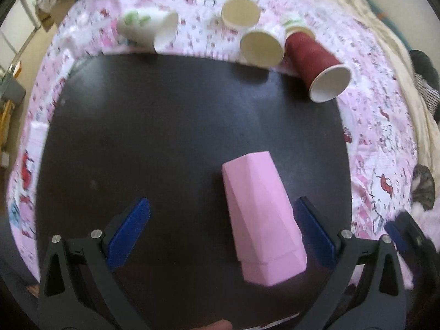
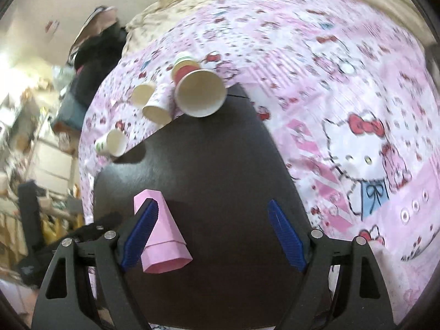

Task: Flip cup upside down
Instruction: 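Bring the pink cup to the left tool while the left tool grasps it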

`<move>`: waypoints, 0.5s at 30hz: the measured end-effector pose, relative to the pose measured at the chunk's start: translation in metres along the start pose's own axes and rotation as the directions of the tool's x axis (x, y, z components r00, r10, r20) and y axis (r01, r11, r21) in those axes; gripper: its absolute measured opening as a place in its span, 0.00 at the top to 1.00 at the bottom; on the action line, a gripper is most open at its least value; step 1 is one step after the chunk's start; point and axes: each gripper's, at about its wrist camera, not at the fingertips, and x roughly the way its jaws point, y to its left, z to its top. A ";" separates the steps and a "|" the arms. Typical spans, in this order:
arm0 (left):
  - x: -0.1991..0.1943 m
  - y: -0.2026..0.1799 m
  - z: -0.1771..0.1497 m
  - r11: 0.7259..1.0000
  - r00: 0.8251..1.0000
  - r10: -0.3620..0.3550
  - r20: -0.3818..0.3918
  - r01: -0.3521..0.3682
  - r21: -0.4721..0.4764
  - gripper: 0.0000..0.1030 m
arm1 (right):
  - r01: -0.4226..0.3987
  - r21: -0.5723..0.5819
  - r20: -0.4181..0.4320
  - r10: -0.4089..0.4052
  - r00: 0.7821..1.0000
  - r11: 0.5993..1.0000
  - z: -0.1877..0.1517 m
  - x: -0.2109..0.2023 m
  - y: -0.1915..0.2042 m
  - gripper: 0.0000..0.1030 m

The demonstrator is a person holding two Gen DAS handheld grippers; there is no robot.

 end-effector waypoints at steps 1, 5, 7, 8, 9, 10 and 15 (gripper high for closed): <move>0.006 -0.003 0.001 1.000 1.000 -0.005 -0.019 0.005 -0.020 0.06 | -0.005 0.015 0.001 0.005 1.000 1.000 0.000 -0.002 -0.005 0.18; 0.026 -0.019 0.006 0.997 0.997 -0.033 -0.071 0.029 -0.068 0.13 | -0.048 0.069 0.014 0.047 0.999 0.996 0.000 -0.010 -0.021 0.18; 0.033 -0.031 0.007 0.998 0.996 -0.044 -0.081 0.039 -0.057 0.17 | -0.066 0.089 0.021 0.064 0.998 0.994 0.000 -0.013 -0.026 0.18; 0.035 -0.036 0.008 0.998 0.995 -0.053 -0.084 0.049 -0.047 0.22 | -0.073 0.095 0.024 0.071 0.997 0.993 0.000 -0.014 -0.028 0.18; 0.037 -0.041 0.008 0.998 0.994 -0.061 -0.089 0.058 -0.040 0.30 | -0.076 0.098 0.025 0.074 0.997 0.992 0.000 -0.015 -0.029 0.18; 0.040 -0.045 0.008 0.998 0.993 -0.064 -0.097 0.061 -0.033 0.34 | -0.080 0.102 0.026 0.078 0.997 0.992 0.001 -0.015 -0.029 0.18; 0.046 -0.050 0.009 0.998 0.991 -0.054 -0.120 0.050 -0.039 0.41 | -0.113 0.118 0.026 0.111 0.993 0.987 0.001 -0.016 -0.032 0.18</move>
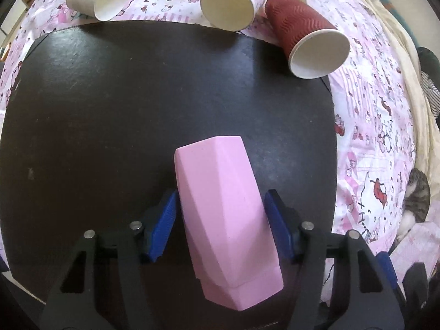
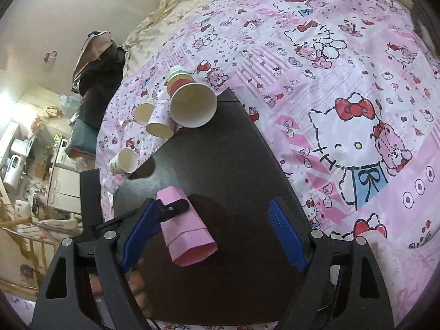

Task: Flip cup upside down
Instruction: 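Bring the pink cup to the left tool while the left tool grasps it, then turn the pink cup bottom-up and set it on the board with the left tool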

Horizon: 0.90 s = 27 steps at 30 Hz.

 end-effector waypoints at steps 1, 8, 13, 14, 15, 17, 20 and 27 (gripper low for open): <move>0.003 0.001 0.001 1.000 1.000 -0.010 -0.009 0.010 -0.006 0.40 | -0.004 0.003 -0.001 0.004 1.000 1.000 0.000 0.000 0.000 0.18; 0.016 0.002 0.004 1.000 0.997 -0.011 -0.075 0.012 0.012 0.43 | -0.006 0.004 -0.009 0.006 1.000 1.000 0.000 0.002 0.001 0.18; -0.011 0.007 0.001 0.997 1.000 -0.009 0.000 0.009 0.079 0.46 | 0.031 -0.023 -0.005 -0.031 0.999 0.999 -0.001 0.005 0.005 0.18; -0.021 0.010 0.001 0.995 0.999 -0.011 0.030 0.008 0.097 0.46 | 0.036 -0.031 -0.003 -0.036 0.999 0.999 -0.001 0.005 0.006 0.18; -0.032 0.014 0.003 0.993 0.998 -0.009 0.061 0.002 0.117 0.45 | 0.041 -0.039 0.001 -0.041 0.999 0.998 -0.001 0.005 0.008 0.18; -0.050 0.023 0.005 0.991 0.993 -0.014 0.114 -0.001 0.136 0.45 | 0.048 -0.056 0.011 -0.047 0.999 0.997 -0.001 0.006 0.012 0.18; -0.080 0.045 0.010 0.987 0.977 -0.005 0.211 -0.029 0.159 0.45 | 0.040 -0.077 0.018 -0.039 0.999 0.996 -0.002 0.008 0.021 0.18; -0.126 0.126 0.037 0.987 0.895 0.056 0.443 -0.117 0.112 0.45 | 0.050 -0.159 0.014 -0.048 0.999 0.986 -0.009 0.020 0.050 0.18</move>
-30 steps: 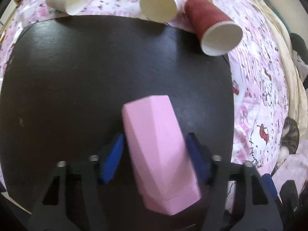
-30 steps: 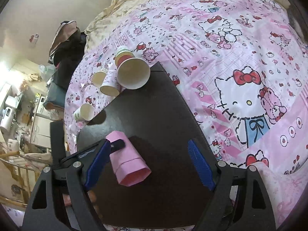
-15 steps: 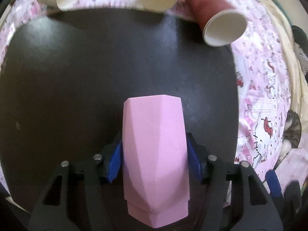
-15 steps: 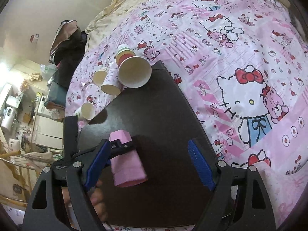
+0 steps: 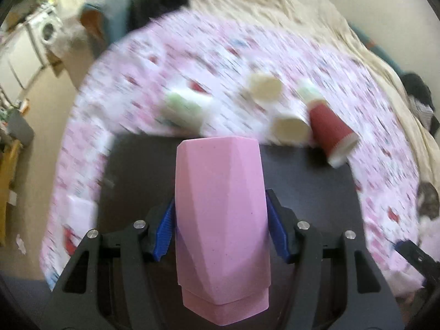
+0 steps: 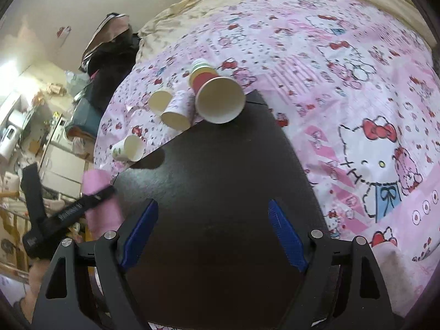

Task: Flip cup upside down
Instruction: 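Turn the pink cup bottom-up and set it on the board with the left tool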

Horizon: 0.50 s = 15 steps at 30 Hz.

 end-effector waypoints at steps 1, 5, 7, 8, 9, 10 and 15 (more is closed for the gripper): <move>0.000 0.011 0.005 0.999 0.999 0.033 0.021 -0.033 0.009 0.45 | 0.004 -0.013 0.000 -0.004 1.000 1.000 -0.001 0.002 0.005 0.18; 0.006 0.050 0.025 0.991 0.983 0.137 0.126 -0.137 -0.004 0.45 | 0.066 -0.069 0.023 -0.065 0.998 0.995 -0.004 0.004 0.018 0.18; 0.012 0.062 0.034 0.989 0.972 0.149 0.180 -0.147 -0.022 0.45 | 0.109 -0.109 0.046 -0.104 0.993 0.988 -0.005 0.003 0.025 0.18; 0.016 0.064 0.038 0.989 0.968 0.151 0.199 -0.149 -0.024 0.45 | 0.113 -0.123 0.051 -0.108 0.993 0.986 -0.005 0.004 0.029 0.18; 0.021 0.066 0.041 0.989 0.962 0.148 0.227 -0.147 -0.024 0.45 | 0.112 -0.125 0.054 -0.106 0.993 0.986 -0.005 0.005 0.031 0.18; 0.026 0.067 0.042 0.990 0.958 0.140 0.252 -0.139 -0.020 0.45 | 0.110 -0.123 0.049 -0.105 0.993 0.986 -0.004 0.007 0.031 0.18; 0.057 0.057 0.038 0.973 0.930 0.220 0.294 -0.232 0.007 0.45 | 0.107 -0.108 0.028 -0.104 0.994 0.988 0.001 0.017 0.031 0.18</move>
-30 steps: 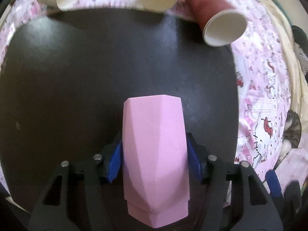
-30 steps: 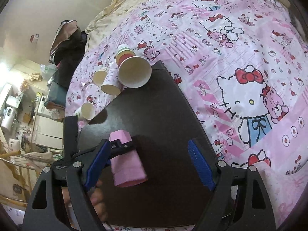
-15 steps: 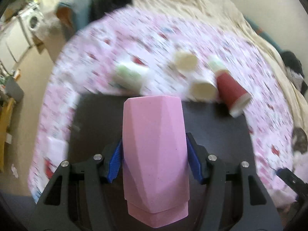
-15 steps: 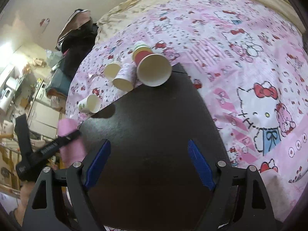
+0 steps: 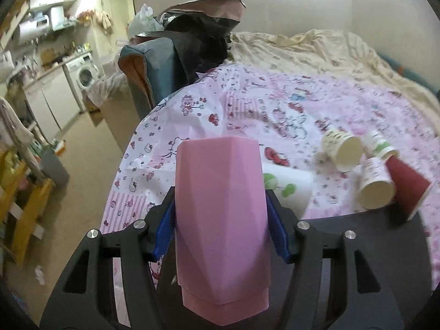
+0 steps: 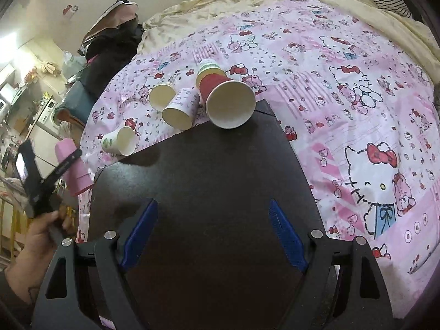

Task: Flip cup upside down
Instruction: 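Turn the pink cup bottom-up and set it on the board with the left tool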

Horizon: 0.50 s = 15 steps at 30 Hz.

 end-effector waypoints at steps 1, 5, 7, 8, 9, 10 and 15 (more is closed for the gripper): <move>0.002 -0.001 -0.004 1.000 1.000 0.014 0.011 -0.014 0.017 0.45 | 0.002 -0.001 -0.002 -0.002 1.000 1.000 0.001 0.001 0.000 0.18; 0.003 -0.002 -0.016 0.999 0.999 0.014 0.031 -0.015 0.034 0.45 | -0.004 0.002 -0.017 0.004 1.000 1.000 0.003 0.008 0.000 0.18; 0.003 0.001 -0.020 1.000 1.000 0.012 0.025 -0.012 0.007 0.45 | -0.019 0.004 -0.021 0.019 1.000 1.000 0.004 0.009 0.001 0.18; 0.001 0.003 -0.024 1.000 1.000 0.010 0.019 -0.010 -0.004 0.45 | -0.021 0.002 -0.021 0.021 1.000 1.000 0.004 0.009 0.002 0.18; 0.001 0.003 -0.028 1.000 1.000 0.014 0.015 -0.014 -0.004 0.45 | -0.023 0.001 -0.020 0.023 1.000 1.000 0.004 0.008 0.003 0.18; 0.000 0.002 -0.032 1.000 1.000 0.023 0.011 -0.023 0.002 0.45 | -0.031 0.000 -0.019 0.031 0.999 1.000 0.004 0.008 0.004 0.18; -0.019 -0.005 -0.050 0.998 0.998 0.038 0.059 -0.041 0.056 0.45 | -0.046 -0.011 -0.013 0.046 0.999 0.999 0.002 0.003 0.008 0.18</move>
